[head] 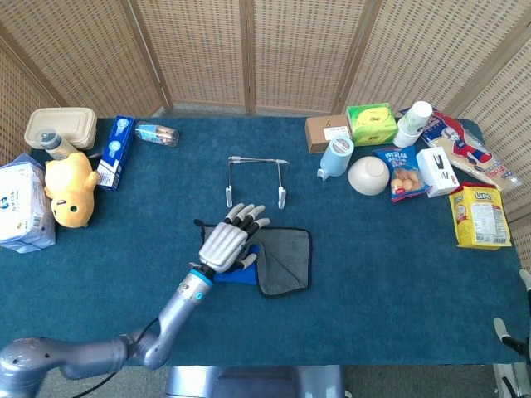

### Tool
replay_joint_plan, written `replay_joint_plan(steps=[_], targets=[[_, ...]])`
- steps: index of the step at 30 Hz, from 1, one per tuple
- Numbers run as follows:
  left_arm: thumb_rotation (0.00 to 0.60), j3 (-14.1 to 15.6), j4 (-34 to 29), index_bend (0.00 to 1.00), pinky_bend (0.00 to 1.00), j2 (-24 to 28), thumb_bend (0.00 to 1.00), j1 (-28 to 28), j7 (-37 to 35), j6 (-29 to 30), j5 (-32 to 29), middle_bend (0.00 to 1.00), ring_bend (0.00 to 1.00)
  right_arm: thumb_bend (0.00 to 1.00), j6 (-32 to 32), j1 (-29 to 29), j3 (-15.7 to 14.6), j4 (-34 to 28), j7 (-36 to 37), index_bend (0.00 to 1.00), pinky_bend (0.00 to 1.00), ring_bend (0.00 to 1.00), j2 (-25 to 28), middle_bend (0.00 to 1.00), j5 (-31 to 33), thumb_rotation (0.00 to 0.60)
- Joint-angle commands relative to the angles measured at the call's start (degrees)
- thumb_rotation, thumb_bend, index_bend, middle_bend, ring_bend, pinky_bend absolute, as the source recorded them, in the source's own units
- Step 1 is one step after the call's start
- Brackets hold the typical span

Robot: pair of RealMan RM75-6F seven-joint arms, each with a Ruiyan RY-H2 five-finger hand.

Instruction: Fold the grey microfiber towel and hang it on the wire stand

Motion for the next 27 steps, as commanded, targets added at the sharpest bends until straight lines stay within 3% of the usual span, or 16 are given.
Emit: replay_joint_plan(steps=[1, 12, 27], targets=[[0.600, 3.0, -3.0, 0.23, 0.00, 3.3, 0.41, 2.5, -0.7, 2.3, 2.5, 0.06, 0.00, 0.28, -0.4, 0.4, 0.1, -0.3, -0.6, 0.08, 0.00, 0.00, -0.3, 0.08, -0.1, 0.600], [0.600, 7.6, -2.6, 0.26, 0.00, 6.8, 0.39, 6.6, 0.8, 3.5, 3.0, 0.07, 0.00, 0.28, -2.5, 2.2, 0.2, -0.6, -3.0, 0.08, 0.00, 0.00, -1.7, 0.08, 0.4, 0.600], [0.600, 7.0, 0.9, 0.26, 0.00, 4.2, 0.39, 7.6, -1.3, 3.9, 4.1, 0.08, 0.00, 0.28, -2.4, 2.2, 0.2, 0.0, -2.8, 0.08, 0.00, 0.00, -1.9, 0.08, 1.4, 0.600]])
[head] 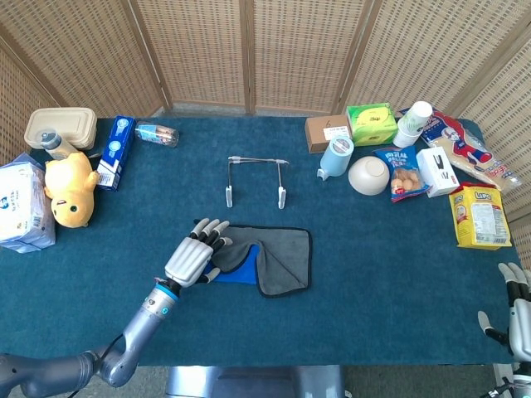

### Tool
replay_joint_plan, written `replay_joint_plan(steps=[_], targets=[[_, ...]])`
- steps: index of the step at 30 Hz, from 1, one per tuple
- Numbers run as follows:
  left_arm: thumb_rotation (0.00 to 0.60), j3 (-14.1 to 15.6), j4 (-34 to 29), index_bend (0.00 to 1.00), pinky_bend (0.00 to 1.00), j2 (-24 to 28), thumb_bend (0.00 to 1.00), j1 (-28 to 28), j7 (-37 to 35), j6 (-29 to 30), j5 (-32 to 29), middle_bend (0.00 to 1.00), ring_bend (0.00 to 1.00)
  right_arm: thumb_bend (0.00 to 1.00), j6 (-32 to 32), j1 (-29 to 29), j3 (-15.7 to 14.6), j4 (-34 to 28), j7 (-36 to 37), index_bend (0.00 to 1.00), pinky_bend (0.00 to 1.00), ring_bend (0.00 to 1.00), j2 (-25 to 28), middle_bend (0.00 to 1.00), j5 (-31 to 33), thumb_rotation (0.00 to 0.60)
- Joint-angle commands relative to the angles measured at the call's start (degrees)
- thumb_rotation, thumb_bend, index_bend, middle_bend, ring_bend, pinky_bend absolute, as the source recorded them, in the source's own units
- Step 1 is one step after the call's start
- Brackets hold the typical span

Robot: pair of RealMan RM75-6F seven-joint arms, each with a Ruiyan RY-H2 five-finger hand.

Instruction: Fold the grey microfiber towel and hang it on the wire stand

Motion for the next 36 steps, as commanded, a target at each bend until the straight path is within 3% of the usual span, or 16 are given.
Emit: replay_joint_plan(steps=[1, 12, 23, 36], targets=[[0.600, -0.2, -0.3, 0.26, 0.00, 0.0, 0.39, 0.3, -0.6, 0.8, 0.7, 0.08, 0.00, 0.28, 0.1, -0.1, 0.0, 0.0, 0.1, 0.08, 0.00, 0.00, 0.1, 0.08, 0.0, 0.600], [0.600, 0.9, -3.0, 0.26, 0.00, 2.2, 0.39, 1.2, -0.2, 1.1, 2.5, 0.08, 0.00, 0.28, 0.3, 0.0, -0.2, -0.2, -0.1, 0.08, 0.00, 0.00, 0.0, 0.08, -0.3, 0.600], [0.600, 1.2, 1.9, 0.26, 0.00, -0.1, 0.39, 1.2, 0.5, 0.5, 3.4, 0.08, 0.00, 0.28, 1.2, -0.4, -0.3, -0.8, -0.5, 0.08, 0.00, 0.00, 0.3, 0.08, -0.3, 0.600], [0.600, -0.9, 7.7, 0.30, 0.00, -4.8, 0.39, 0.4, -2.4, 1.4, 4.4, 0.13, 0.00, 0.28, 1.8, -0.9, -0.3, -0.9, 0.0, 0.08, 0.00, 0.00, 0.6, 0.08, -0.1, 0.600]])
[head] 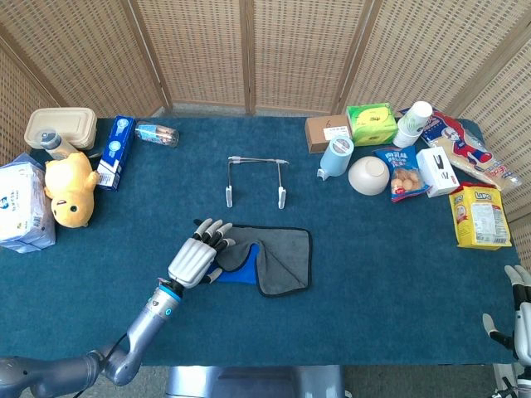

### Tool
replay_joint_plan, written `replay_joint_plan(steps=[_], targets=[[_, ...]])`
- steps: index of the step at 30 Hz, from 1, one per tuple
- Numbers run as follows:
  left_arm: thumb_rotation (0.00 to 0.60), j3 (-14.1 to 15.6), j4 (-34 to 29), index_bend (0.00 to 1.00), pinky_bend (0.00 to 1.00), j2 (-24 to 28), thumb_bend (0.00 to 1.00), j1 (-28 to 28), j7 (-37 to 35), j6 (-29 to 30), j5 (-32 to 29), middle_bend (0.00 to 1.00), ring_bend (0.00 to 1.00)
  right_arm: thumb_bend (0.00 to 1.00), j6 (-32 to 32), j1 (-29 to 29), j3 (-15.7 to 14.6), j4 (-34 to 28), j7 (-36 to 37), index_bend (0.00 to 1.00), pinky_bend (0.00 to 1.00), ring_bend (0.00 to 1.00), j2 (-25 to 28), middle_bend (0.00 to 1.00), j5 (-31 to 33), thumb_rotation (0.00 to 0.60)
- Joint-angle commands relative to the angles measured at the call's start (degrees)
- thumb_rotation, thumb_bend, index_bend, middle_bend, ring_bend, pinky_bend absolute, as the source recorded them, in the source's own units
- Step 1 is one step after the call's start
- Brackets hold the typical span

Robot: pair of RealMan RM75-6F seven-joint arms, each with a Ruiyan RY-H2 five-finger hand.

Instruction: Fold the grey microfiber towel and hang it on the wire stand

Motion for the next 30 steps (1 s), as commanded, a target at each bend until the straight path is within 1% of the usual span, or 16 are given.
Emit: replay_joint_plan(steps=[1, 5, 11, 16, 24, 30], targets=[[0.600, -0.5, 1.5, 0.31, 0.00, -1.2, 0.39, -0.2, -1.2, 0.8, 0.6, 0.13, 0.00, 0.28, 0.2, -0.2, 0.0, 0.0, 0.1, 0.08, 0.00, 0.00, 0.1, 0.08, 0.1, 0.600], [0.600, -0.6, 2.5, 0.33, 0.00, -1.8, 0.39, -0.2, -1.8, 1.3, 1.0, 0.14, 0.00, 0.28, 0.5, -0.3, 0.1, -0.1, 0.1, 0.08, 0.00, 0.00, 0.2, 0.08, 0.0, 0.600], [0.600, -0.5, 2.7, 0.39, 0.00, -1.8, 0.41, 0.1, -2.5, 1.4, 1.1, 0.17, 0.00, 0.28, 0.5, -0.3, 0.1, -0.1, -0.1, 0.08, 0.00, 0.00, 0.1, 0.08, 0.0, 0.600], [0.600, -0.3, 2.6, 0.42, 0.00, -1.5, 0.47, 0.3, -2.6, 1.4, 1.3, 0.18, 0.00, 0.28, 0.7, -0.4, 0.0, -0.2, 0.0, 0.08, 0.00, 0.00, 0.2, 0.08, -0.1, 0.600], [0.600, -0.5, 3.0, 0.48, 0.00, -1.4, 0.52, 0.2, -2.5, 1.1, 1.5, 0.21, 0.00, 0.28, 1.2, -0.8, -0.1, -0.5, 0.0, 0.08, 0.00, 0.00, 0.3, 0.08, -0.3, 0.600], [0.600, -0.5, 3.3, 0.55, 0.00, -1.4, 0.58, 0.1, -2.7, 1.2, 1.7, 0.25, 0.00, 0.28, 1.7, -1.2, -0.2, -0.7, 0.1, 0.08, 0.00, 0.00, 0.5, 0.08, -0.4, 0.600]])
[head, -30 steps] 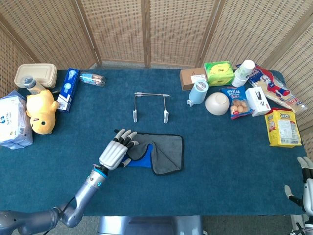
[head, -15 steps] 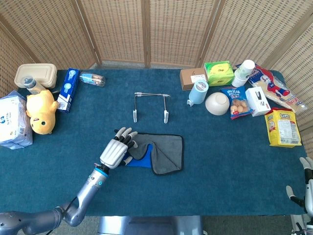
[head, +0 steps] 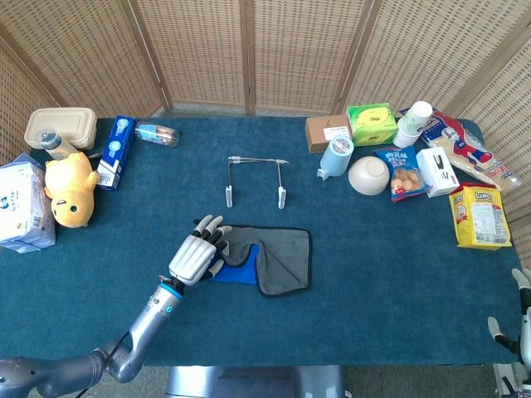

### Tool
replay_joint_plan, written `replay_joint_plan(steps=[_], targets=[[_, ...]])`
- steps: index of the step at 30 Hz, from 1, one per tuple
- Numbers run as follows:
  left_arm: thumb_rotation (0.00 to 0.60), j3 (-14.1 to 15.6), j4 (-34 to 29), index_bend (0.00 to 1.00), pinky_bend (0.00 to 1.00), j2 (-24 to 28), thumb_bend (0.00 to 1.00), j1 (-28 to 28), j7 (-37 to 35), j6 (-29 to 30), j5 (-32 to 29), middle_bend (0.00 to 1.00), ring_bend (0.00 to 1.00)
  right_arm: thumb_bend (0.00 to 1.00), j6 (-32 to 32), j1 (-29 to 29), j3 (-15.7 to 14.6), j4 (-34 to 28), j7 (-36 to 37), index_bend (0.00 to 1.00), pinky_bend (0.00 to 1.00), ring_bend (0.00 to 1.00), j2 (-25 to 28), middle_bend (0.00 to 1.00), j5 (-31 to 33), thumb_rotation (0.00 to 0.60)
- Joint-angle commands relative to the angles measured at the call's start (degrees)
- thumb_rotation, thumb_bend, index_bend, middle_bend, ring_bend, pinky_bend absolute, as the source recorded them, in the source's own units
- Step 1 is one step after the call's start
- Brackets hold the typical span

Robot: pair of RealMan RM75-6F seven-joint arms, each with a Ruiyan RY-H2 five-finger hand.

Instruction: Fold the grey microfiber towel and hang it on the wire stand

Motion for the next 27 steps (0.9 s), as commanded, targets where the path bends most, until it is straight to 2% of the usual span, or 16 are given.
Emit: replay_joint_plan(steps=[1, 9, 20, 27], targets=[[0.600, 0.1, 0.1, 0.56, 0.00, 0.0, 0.58, 0.1, 0.0, 0.1, 0.1, 0.26, 0.01, 0.28, 0.1, 0.0, 0.0, -0.1, 0.0, 0.08, 0.00, 0.00, 0.1, 0.08, -0.1, 0.600], [0.600, -0.5, 0.8, 0.67, 0.00, 0.0, 0.58, 0.6, -0.6, 1.7, 0.1, 0.33, 0.07, 0.28, 0.1, 0.0, 0.0, 0.0, 0.1, 0.09, 0.00, 0.00, 0.1, 0.08, -0.4, 0.600], [0.600, -3.0, 2.8, 0.64, 0.01, -0.6, 0.57, 1.0, -1.4, 3.3, -1.4, 0.30, 0.05, 0.28, -0.3, 0.1, 0.0, 0.4, 0.5, 0.09, 0.00, 0.00, -0.1, 0.08, -0.4, 0.600], [0.600, -4.4, 4.5, 0.59, 0.00, -3.8, 0.56, 2.0, -0.4, 2.7, -5.2, 0.28, 0.03, 0.28, -0.2, -0.3, -0.1, 0.6, 1.1, 0.09, 0.00, 0.00, 0.1, 0.08, -0.2, 0.600]])
